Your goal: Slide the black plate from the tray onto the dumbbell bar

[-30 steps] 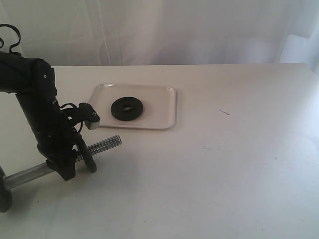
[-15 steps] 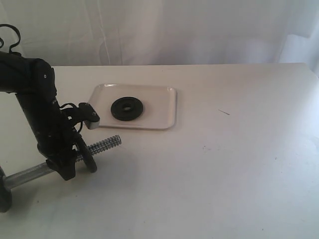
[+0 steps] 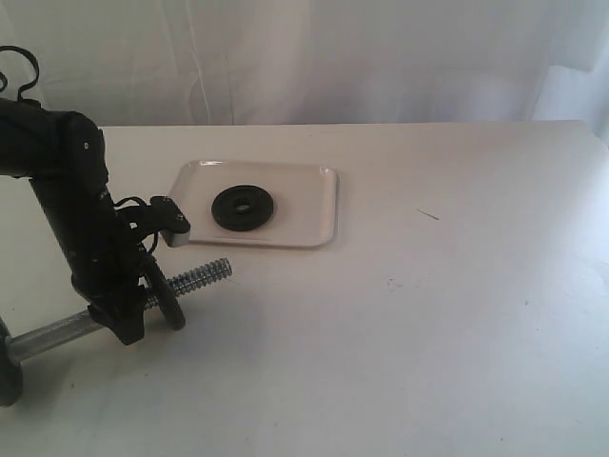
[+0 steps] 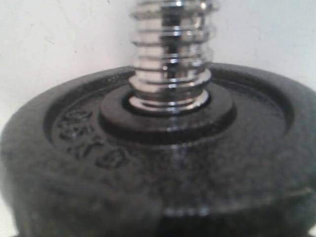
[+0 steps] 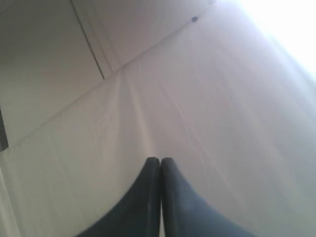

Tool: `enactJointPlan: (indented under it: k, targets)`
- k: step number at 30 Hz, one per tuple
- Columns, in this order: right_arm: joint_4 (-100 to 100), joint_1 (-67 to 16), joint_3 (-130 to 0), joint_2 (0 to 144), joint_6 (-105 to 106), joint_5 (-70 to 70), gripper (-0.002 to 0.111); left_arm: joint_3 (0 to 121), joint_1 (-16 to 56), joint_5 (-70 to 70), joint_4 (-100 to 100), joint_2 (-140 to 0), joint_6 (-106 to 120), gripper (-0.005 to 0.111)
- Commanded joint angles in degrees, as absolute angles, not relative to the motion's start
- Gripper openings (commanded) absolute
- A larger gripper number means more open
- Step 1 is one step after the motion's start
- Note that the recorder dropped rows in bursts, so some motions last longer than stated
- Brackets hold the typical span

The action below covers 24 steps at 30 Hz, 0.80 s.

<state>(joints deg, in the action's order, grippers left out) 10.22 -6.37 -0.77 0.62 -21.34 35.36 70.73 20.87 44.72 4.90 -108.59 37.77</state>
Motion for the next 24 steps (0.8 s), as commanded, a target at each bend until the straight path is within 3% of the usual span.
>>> enactJointPlan:
  k: [1,14,24]
  targets:
    - [15.16,-6.28,-6.86,7.17,-15.31,34.31,0.000,70.72,20.76,46.67,6.52,-106.71,37.18,0.000]
    - [2.27,-6.28,-40.14,56.74,-8.93,26.04,0.000,70.72,20.76,45.91,9.30,-106.71,37.33,0.000]
    - [-5.61,-7.53,-69.59,89.25,-9.18,2.04,0.000,70.72,20.76,46.59,8.86,-106.71,38.60,0.000]
